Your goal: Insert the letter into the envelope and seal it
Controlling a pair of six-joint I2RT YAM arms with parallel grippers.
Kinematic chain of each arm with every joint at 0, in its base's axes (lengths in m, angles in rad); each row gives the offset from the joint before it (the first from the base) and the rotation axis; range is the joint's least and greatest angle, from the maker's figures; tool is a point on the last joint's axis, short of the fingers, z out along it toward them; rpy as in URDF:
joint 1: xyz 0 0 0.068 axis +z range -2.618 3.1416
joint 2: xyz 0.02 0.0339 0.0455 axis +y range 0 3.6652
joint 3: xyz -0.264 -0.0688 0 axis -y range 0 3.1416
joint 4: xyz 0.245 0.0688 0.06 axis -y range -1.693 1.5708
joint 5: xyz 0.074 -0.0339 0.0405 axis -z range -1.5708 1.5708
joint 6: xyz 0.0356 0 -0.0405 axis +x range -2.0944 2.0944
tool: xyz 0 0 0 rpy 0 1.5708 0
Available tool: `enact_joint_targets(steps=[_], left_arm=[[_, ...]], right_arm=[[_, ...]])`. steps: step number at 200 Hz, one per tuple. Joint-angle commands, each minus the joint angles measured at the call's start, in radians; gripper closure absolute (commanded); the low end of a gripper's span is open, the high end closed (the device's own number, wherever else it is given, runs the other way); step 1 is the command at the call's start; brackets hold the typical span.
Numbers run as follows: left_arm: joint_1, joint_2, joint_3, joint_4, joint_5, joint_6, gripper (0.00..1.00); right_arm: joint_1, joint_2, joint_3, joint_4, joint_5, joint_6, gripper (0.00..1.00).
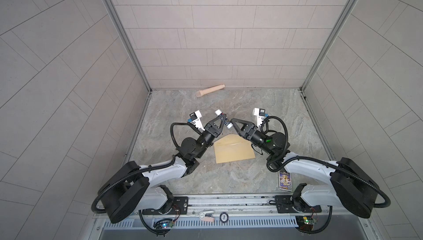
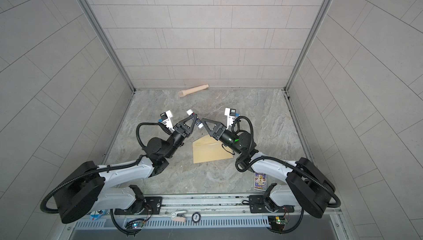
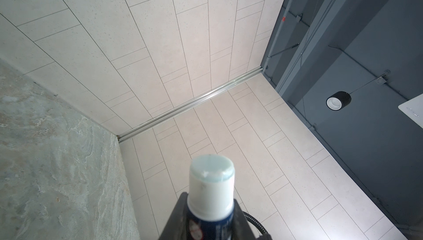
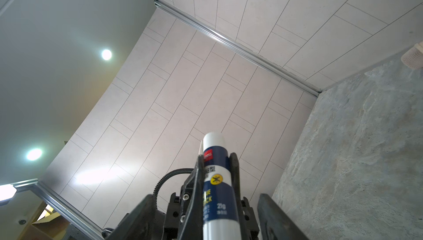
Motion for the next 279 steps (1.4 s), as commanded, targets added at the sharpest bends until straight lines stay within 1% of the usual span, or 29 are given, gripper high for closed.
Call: enact_joint_targets(steps=[1, 17, 40, 93, 114, 131, 153, 175, 185, 194, 196, 201, 205, 206, 211, 215, 218, 220, 222, 225, 233, 237, 245, 251, 259, 264, 270, 274, 279], left_arm=[[0.004, -0.003, 0.028, 0.028, -0.007, -0.005, 1.0], [0.004, -0.006, 0.025, 0.029, -0.009, 0.0, 1.0], [0.004, -0.009, 0.021, 0.029, -0.013, 0.004, 1.0], [0.004, -0.015, 0.017, 0.028, -0.011, 0.012, 1.0], [0.004, -0.021, 0.013, 0.028, -0.016, 0.018, 1.0], [0.004, -0.028, 0.006, 0.028, -0.025, 0.021, 1.0], [0.004, -0.037, -0.003, 0.027, -0.033, 0.026, 1.0], [0.004, -0.033, -0.002, 0.027, -0.025, 0.028, 1.0], [0.002, -0.029, 0.001, 0.027, -0.017, 0.031, 1.0], [0.002, -0.025, -0.002, 0.027, -0.019, 0.02, 1.0], [0.002, -0.024, -0.005, 0.028, -0.022, 0.019, 0.99], [0.003, -0.026, -0.013, 0.029, -0.031, 0.017, 0.9], [0.004, -0.032, -0.022, 0.028, -0.039, 0.019, 0.75], [0.004, -0.035, -0.023, 0.028, -0.042, 0.02, 0.73], [0.004, -0.05, -0.04, 0.028, -0.054, 0.031, 0.5], [0.004, -0.066, -0.057, 0.028, -0.067, 0.049, 0.33], [0.004, -0.082, -0.068, 0.027, -0.078, 0.067, 0.23], [0.004, -0.093, -0.081, 0.027, -0.086, 0.083, 0.14], [0.004, -0.105, -0.089, 0.027, -0.094, 0.099, 0.08], [0.004, -0.124, -0.111, 0.026, -0.1, 0.125, 0.03], [0.008, -0.182, -0.158, 0.014, -0.115, 0.199, 0.0], [0.01, -0.214, -0.176, -0.013, -0.121, 0.225, 0.0], [0.028, -0.289, -0.204, -0.106, -0.083, 0.3, 0.0], [0.041, -0.354, -0.203, -0.244, -0.049, 0.339, 0.0], [0.042, -0.43, -0.178, -0.434, -0.016, 0.429, 0.0], [0.041, -0.464, -0.135, -0.595, 0.027, 0.543, 0.01], [0.039, -0.493, -0.083, -0.76, 0.055, 0.631, 0.02], [0.038, -0.5, -0.054, -0.841, 0.073, 0.696, 0.03], [0.033, -0.496, -0.029, -0.899, 0.102, 0.809, 0.06]], right_arm=[[-0.003, 0.036, 0.006, 0.135, -0.008, 0.082, 0.28], [-0.003, 0.057, 0.02, 0.139, -0.018, 0.084, 0.31], [0.008, 0.085, 0.052, 0.156, -0.04, 0.089, 0.42], [0.029, 0.133, 0.093, 0.157, -0.056, 0.104, 0.52], [0.031, 0.14, 0.094, 0.157, -0.058, 0.11, 0.57], [0.031, 0.136, 0.087, 0.157, -0.056, 0.117, 0.68], [0.033, 0.123, 0.077, 0.156, -0.052, 0.117, 0.76], [0.038, 0.124, 0.088, 0.153, -0.054, 0.128, 0.87], [0.039, 0.123, 0.096, 0.121, -0.066, 0.131, 0.91], [0.039, 0.109, 0.141, 0.066, -0.092, 0.111, 0.94], [0.039, 0.104, 0.146, 0.044, -0.098, 0.099, 0.94], [0.039, 0.087, 0.157, -0.023, -0.114, 0.064, 0.95], [0.035, 0.066, 0.164, -0.093, -0.124, 0.043, 0.96], [0.033, 0.06, 0.165, -0.113, -0.127, 0.038, 0.97], [0.022, 0.029, 0.172, -0.216, -0.141, 0.014, 0.98], [0.008, -0.001, 0.175, -0.292, -0.149, -0.011, 0.99], [-0.003, -0.024, 0.179, -0.371, -0.155, -0.034, 1.0], [-0.012, -0.04, 0.182, -0.424, -0.16, -0.051, 1.0], [-0.022, -0.058, 0.187, -0.479, -0.164, -0.071, 1.0], [-0.035, -0.074, 0.195, -0.571, -0.172, -0.109, 1.0], [-0.065, -0.142, 0.243, -0.836, -0.172, -0.238, 1.0], [-0.083, -0.171, 0.278, -1.02, -0.158, -0.31, 1.0], [-0.097, -0.206, 0.357, -1.323, -0.099, -0.466, 1.0], [-0.105, -0.207, 0.435, -1.507, -0.061, -0.565, 1.0], [-0.117, -0.182, 0.521, -1.695, -0.039, -0.655, 1.0], [-0.125, -0.158, 0.566, -1.782, -0.041, -0.692, 1.0], [-0.135, -0.128, 0.615, -1.878, -0.046, -0.72, 1.0], [-0.142, -0.104, 0.645, -1.926, -0.045, -0.736, 1.0], [-0.144, -0.077, 0.681, -2.007, -0.048, -0.757, 1.0]])
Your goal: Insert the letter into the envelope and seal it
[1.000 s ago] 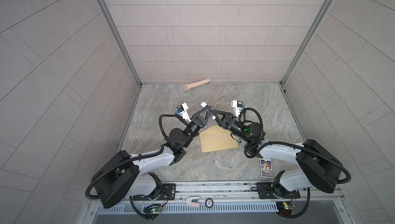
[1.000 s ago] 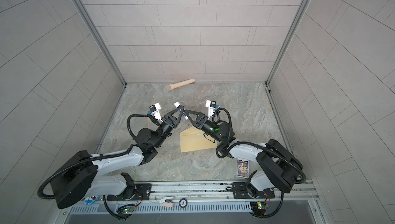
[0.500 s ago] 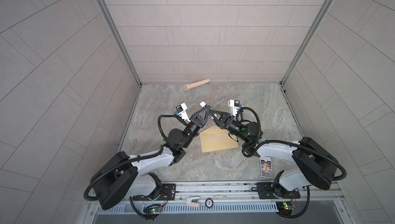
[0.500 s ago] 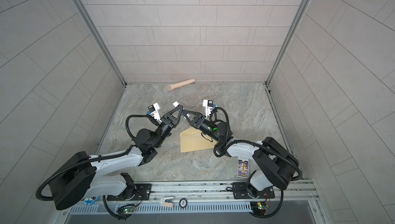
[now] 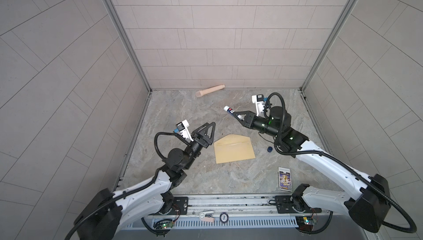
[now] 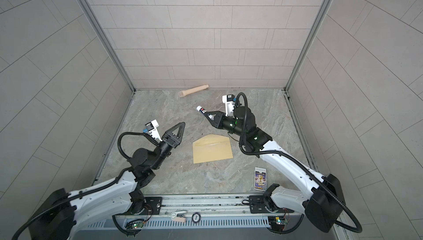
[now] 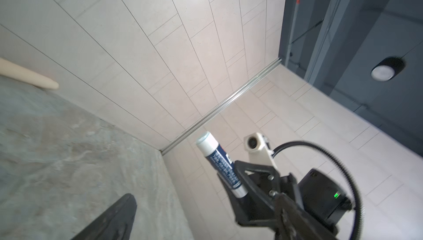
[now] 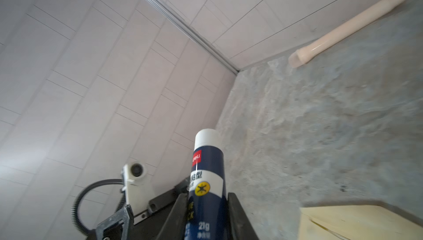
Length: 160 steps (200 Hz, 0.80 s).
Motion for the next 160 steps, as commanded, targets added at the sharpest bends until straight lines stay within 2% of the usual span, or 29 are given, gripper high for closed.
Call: enact_joint_targets(steps=[1, 19, 28, 40, 57, 70, 100, 126, 136, 152, 160], left_arm=[[-0.006, -0.063, 0.134, -0.525, 0.129, 0.463, 0.06], [-0.037, -0.04, 0.204, -0.724, 0.164, 0.714, 0.12], [-0.07, -0.034, 0.255, -0.856, 0.137, 0.821, 0.13], [-0.11, -0.014, 0.314, -0.979, 0.17, 0.989, 0.18], [-0.177, 0.04, 0.373, -1.049, 0.166, 1.197, 0.2], [-0.202, 0.094, 0.375, -1.004, 0.162, 1.303, 0.2], [-0.206, 0.249, 0.417, -0.884, 0.243, 1.398, 0.2], [-0.206, 0.37, 0.479, -0.806, 0.176, 1.443, 0.17], [-0.206, 0.392, 0.488, -0.769, 0.174, 1.447, 0.2], [-0.206, 0.41, 0.487, -0.725, 0.196, 1.424, 0.32], [-0.206, 0.416, 0.483, -0.701, 0.198, 1.401, 0.35]], right_arm=[[-0.017, 0.085, 0.15, -0.721, 0.023, -0.307, 1.0], [-0.023, 0.17, 0.248, -0.901, 0.011, -0.408, 1.0], [-0.024, 0.187, 0.258, -0.939, 0.0, -0.429, 1.0], [-0.027, 0.193, 0.259, -0.956, -0.003, -0.443, 1.0], [-0.033, 0.205, 0.264, -0.949, -0.038, -0.451, 1.0], [-0.034, 0.213, 0.267, -0.928, -0.077, -0.453, 1.0], [-0.037, 0.215, 0.289, -0.929, -0.121, -0.458, 1.0], [-0.039, 0.223, 0.302, -0.936, -0.164, -0.475, 1.0], [-0.039, 0.231, 0.316, -0.962, -0.166, -0.486, 1.0], [-0.039, 0.236, 0.326, -0.977, -0.17, -0.492, 1.0], [-0.039, 0.233, 0.33, -0.978, -0.17, -0.492, 1.0]])
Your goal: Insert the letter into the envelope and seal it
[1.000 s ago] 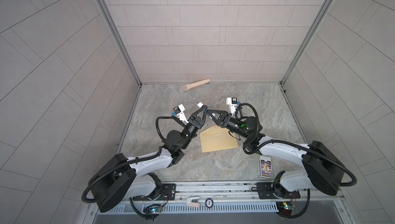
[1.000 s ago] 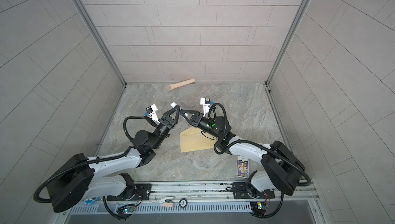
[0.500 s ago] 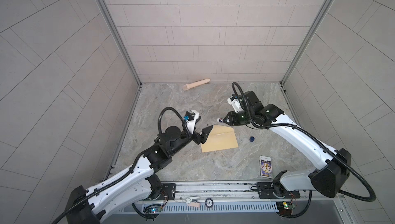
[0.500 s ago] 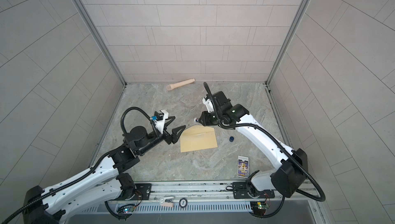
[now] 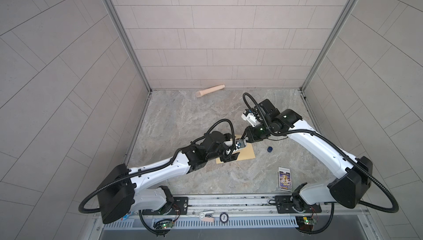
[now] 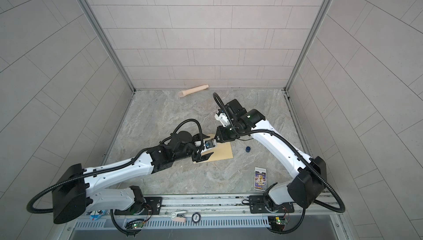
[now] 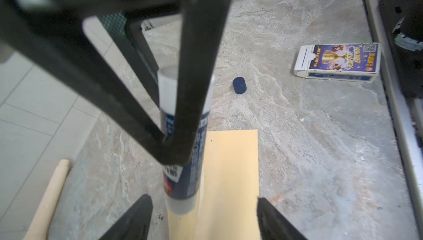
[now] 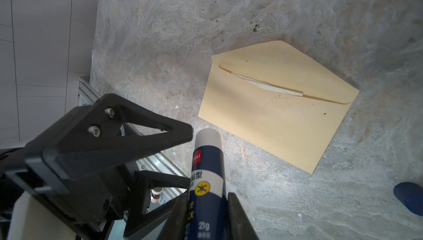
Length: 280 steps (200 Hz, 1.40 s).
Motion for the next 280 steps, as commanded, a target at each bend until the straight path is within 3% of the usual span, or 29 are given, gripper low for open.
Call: enact_joint_targets(steps=[1, 9, 31, 67, 100, 113, 119, 158, 181, 215, 234, 280], left_arm=[[0.0, 0.009, 0.029, 0.11, 0.011, 0.026, 0.35], [0.0, 0.013, 0.024, 0.128, 0.021, 0.011, 0.36], [0.001, 0.028, 0.028, 0.148, 0.044, -0.023, 0.54], [-0.001, 0.063, 0.037, 0.161, 0.062, -0.049, 0.62], [0.0, 0.072, 0.044, 0.169, 0.066, -0.101, 0.99], [-0.001, 0.078, 0.039, 0.189, 0.063, -0.175, 1.0], [0.0, 0.078, 0.029, 0.211, 0.063, -0.237, 1.0], [0.003, 0.066, -0.099, 0.449, 0.11, -0.476, 1.0], [0.003, 0.066, -0.121, 0.473, 0.122, -0.537, 1.0], [0.004, 0.07, -0.166, 0.542, 0.126, -0.591, 1.0], [0.006, 0.058, -0.183, 0.554, 0.115, -0.605, 1.0], [0.014, 0.031, -0.21, 0.56, 0.031, -0.661, 1.0]], right_arm=[[-0.004, -0.001, 0.029, -0.048, -0.029, -0.028, 1.0], [-0.005, 0.002, 0.034, -0.052, -0.03, -0.031, 1.0], [-0.005, 0.016, 0.05, -0.061, -0.043, -0.036, 1.0], [-0.002, 0.025, 0.068, -0.06, -0.065, -0.038, 1.0], [-0.003, 0.025, 0.079, -0.076, -0.049, -0.046, 1.0], [-0.005, 0.005, 0.085, -0.072, -0.008, -0.047, 0.68], [-0.004, -0.022, 0.073, -0.037, 0.042, -0.027, 0.58], [0.099, -0.346, -0.312, 0.483, 0.333, 0.085, 0.33], [0.182, -0.412, -0.429, 0.61, 0.467, 0.137, 0.25], [0.248, -0.34, -0.44, 0.64, 0.549, 0.165, 0.3], [0.251, -0.289, -0.427, 0.641, 0.544, 0.169, 0.4], [0.28, -0.251, -0.436, 0.668, 0.53, 0.206, 0.89]])
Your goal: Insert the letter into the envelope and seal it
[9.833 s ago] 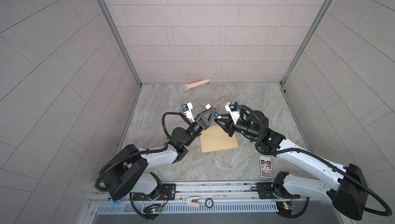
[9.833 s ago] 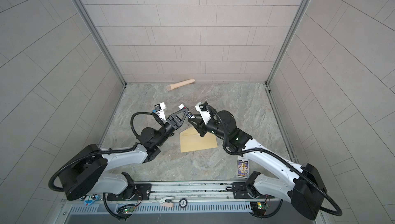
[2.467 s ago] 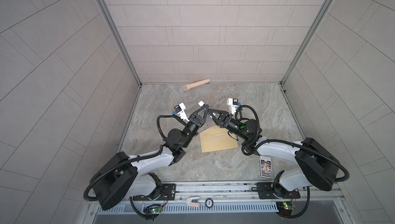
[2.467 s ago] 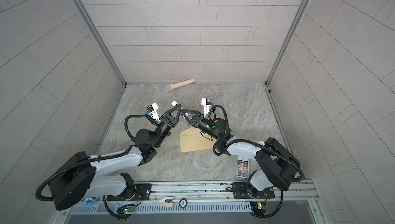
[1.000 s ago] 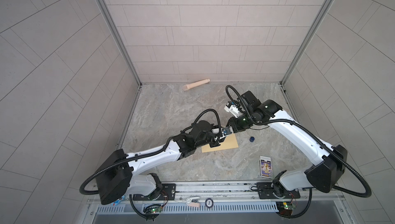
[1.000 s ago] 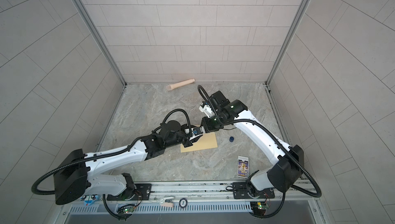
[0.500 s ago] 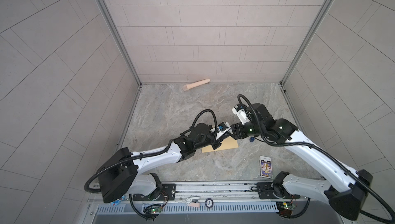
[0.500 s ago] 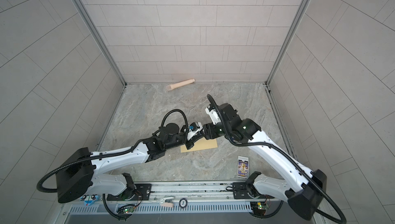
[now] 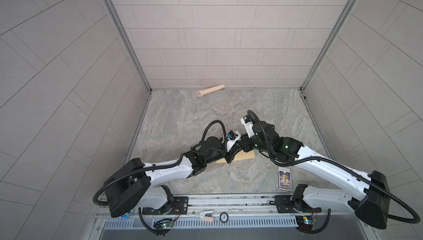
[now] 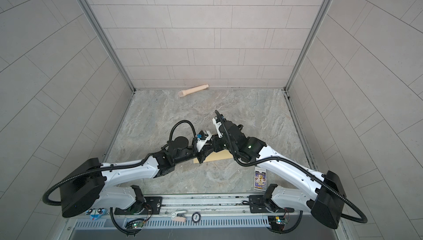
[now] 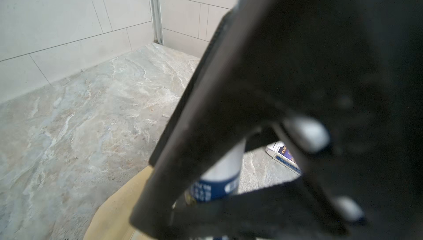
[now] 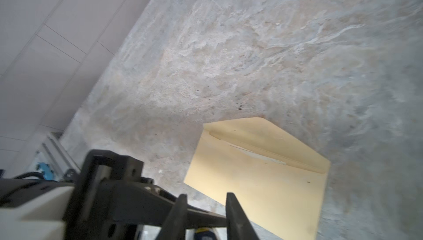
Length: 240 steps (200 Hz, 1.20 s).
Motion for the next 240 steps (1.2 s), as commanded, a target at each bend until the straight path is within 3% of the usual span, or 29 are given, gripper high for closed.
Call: enact_joint_targets(steps=[1, 9, 16, 31, 40, 62, 80, 95, 121, 190, 240], left_arm=[[0.003, -0.037, -0.015, 0.077, -0.058, -0.066, 0.99], [0.008, -0.043, -0.036, 0.098, -0.104, -0.115, 0.85], [0.011, -0.046, -0.063, 0.128, -0.138, -0.148, 0.56], [0.022, -0.085, -0.13, 0.11, -0.19, -0.206, 0.03], [0.022, -0.126, -0.169, 0.056, -0.228, -0.239, 0.0], [0.041, -0.218, -0.226, -0.116, -0.278, -0.344, 0.17], [0.065, -0.213, -0.28, -0.091, -0.267, -0.425, 0.55], [0.07, -0.168, -0.286, -0.099, -0.258, -0.438, 0.74], [0.08, -0.062, -0.269, -0.097, -0.228, -0.431, 1.0], [0.111, 0.161, -0.157, -0.044, -0.121, -0.407, 1.0], [0.167, 0.277, -0.107, -0.183, 0.03, -0.414, 1.0]], right_arm=[[0.015, 0.003, 0.002, 0.018, 0.048, 0.027, 0.9], [0.015, 0.002, 0.004, -0.001, 0.08, 0.033, 1.0], [0.017, -0.004, -0.009, -0.006, 0.118, 0.03, 1.0], [0.01, -0.007, -0.074, 0.044, 0.189, 0.032, 1.0], [0.003, 0.01, -0.105, 0.103, 0.201, 0.015, 1.0], [0.0, 0.081, -0.158, 0.307, 0.196, -0.021, 1.0], [0.004, 0.146, -0.228, 0.568, 0.166, -0.041, 1.0], [0.01, 0.222, -0.232, 0.694, 0.147, -0.059, 1.0], [0.024, 0.335, -0.189, 0.746, 0.149, -0.078, 1.0], [0.045, 0.493, -0.173, 0.805, 0.159, -0.059, 1.0], [0.058, 0.474, -0.181, 0.626, 0.288, -0.212, 1.0]])
